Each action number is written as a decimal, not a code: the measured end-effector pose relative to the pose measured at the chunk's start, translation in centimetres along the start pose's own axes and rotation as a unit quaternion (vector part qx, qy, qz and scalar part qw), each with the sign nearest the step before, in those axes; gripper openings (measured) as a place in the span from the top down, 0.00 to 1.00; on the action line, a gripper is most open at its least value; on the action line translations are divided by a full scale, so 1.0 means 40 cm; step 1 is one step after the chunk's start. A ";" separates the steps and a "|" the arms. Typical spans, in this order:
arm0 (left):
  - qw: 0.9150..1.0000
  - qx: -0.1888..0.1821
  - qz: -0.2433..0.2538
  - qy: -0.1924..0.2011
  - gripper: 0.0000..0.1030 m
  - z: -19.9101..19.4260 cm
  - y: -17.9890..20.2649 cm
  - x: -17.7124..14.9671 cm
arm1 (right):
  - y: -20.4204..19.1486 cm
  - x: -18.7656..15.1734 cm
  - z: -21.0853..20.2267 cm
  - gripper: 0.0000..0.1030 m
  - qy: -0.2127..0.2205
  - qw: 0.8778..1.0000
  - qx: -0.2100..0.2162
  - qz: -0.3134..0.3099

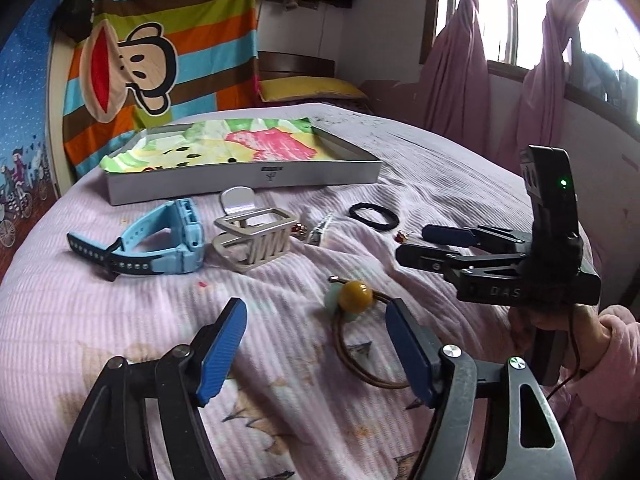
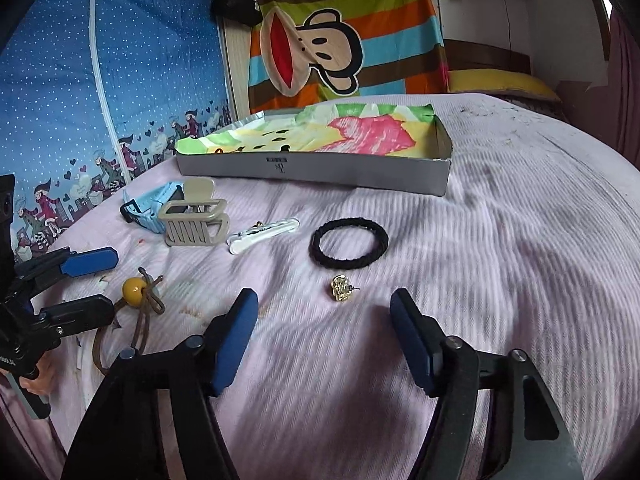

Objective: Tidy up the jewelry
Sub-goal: 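Grasp the brown cord with yellow bead with the left tool while the right tool grasps the gold ring, then carry the yellow-bead cord into the tray and open the left tool while the right tool releases the gold ring, then withdraw both open tools from the tray back toward the bed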

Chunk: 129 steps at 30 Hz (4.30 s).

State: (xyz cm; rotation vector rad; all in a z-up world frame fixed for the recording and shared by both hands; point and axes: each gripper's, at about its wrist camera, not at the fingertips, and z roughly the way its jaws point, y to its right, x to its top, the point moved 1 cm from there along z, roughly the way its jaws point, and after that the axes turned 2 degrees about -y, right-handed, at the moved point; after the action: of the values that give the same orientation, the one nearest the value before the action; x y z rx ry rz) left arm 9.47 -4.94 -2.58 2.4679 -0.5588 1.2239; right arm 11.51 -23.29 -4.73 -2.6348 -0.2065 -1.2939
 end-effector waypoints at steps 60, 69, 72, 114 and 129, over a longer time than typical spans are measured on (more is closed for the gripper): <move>0.984 0.101 -0.141 -0.036 0.79 0.246 -0.282 0.392 | -0.037 0.332 0.197 0.90 0.037 0.998 0.058 0.004; 0.978 0.121 -0.140 -0.099 0.79 0.321 -0.313 0.385 | -0.017 0.362 0.347 0.90 -0.059 0.997 0.042 0.017; 0.976 0.127 -0.136 -0.110 0.79 0.334 -0.317 0.387 | -0.014 0.360 0.380 0.90 -0.090 0.995 0.042 0.018; 0.967 0.156 -0.128 0.154 0.00 -0.031 -0.179 0.215 | -0.036 0.203 -0.079 0.01 0.182 0.983 -0.019 0.002; 0.978 0.161 -0.069 0.115 0.00 -0.023 -0.109 0.106 | -0.024 0.114 -0.138 0.01 0.177 0.984 -0.037 -0.006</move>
State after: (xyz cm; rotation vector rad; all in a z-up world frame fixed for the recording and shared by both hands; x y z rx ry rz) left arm 13.30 -1.56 0.88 2.5147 -0.1328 1.6209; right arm 9.83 -23.50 2.30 -2.4072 -0.1215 -1.7732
